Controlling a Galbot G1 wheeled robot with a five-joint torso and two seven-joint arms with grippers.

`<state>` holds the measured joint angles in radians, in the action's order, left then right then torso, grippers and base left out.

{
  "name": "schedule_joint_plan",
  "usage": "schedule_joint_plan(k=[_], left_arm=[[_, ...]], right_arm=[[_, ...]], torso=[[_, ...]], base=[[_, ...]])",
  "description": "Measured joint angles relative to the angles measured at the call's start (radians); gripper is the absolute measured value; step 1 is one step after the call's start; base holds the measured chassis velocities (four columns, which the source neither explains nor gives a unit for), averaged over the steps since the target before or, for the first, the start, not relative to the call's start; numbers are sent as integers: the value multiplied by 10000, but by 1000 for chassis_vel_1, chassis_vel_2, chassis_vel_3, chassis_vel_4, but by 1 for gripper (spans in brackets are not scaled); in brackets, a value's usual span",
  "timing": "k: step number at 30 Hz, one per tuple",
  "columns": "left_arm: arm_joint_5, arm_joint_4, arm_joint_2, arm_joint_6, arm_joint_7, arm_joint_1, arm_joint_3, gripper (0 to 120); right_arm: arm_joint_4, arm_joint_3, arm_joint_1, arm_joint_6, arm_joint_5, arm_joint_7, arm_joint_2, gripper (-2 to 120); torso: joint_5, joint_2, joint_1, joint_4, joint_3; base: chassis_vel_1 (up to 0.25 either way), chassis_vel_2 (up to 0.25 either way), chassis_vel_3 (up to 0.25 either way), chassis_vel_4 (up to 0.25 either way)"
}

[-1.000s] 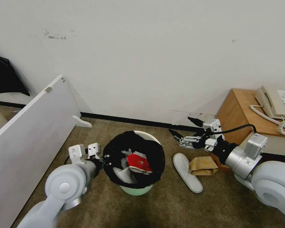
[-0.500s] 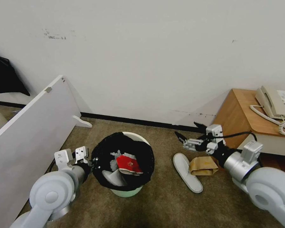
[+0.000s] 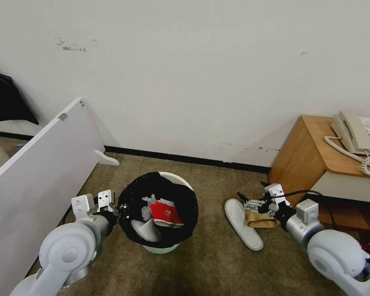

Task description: Pick up the trash bin, then pick up the garbage from the floor and place it into the trash bin.

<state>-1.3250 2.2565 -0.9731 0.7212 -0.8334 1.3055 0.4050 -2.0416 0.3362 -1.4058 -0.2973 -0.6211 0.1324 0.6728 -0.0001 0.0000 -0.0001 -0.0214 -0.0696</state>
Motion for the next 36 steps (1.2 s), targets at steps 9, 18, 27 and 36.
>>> schedule_joint_plan(k=[9,18,27,36], left_arm=[[228,-25,-73,-53,87,-186,-328,1],[184,141,-6,-73,31,-187,-496,1],[259,43,-39,-74,85,-251,-606,1],[238,-97,-42,-107,122,-398,-574,1]], right_arm=[[612,-426,163,-956,435,429,-294,100],[687,-408,277,-1918,-109,1076,-871,100],[1280,-454,726,-2767,-149,1104,-1131,100],[1901,-976,873,-3243,823,446,-1547,100]], torso=[[1,0,0,-4,0],[1,0,0,-1,0],[1,0,0,0,0],[2,0,1,-3,0]], base=[[0,0,0,0],[0,0,0,0],[0,0,0,0],[0,0,0,0]])
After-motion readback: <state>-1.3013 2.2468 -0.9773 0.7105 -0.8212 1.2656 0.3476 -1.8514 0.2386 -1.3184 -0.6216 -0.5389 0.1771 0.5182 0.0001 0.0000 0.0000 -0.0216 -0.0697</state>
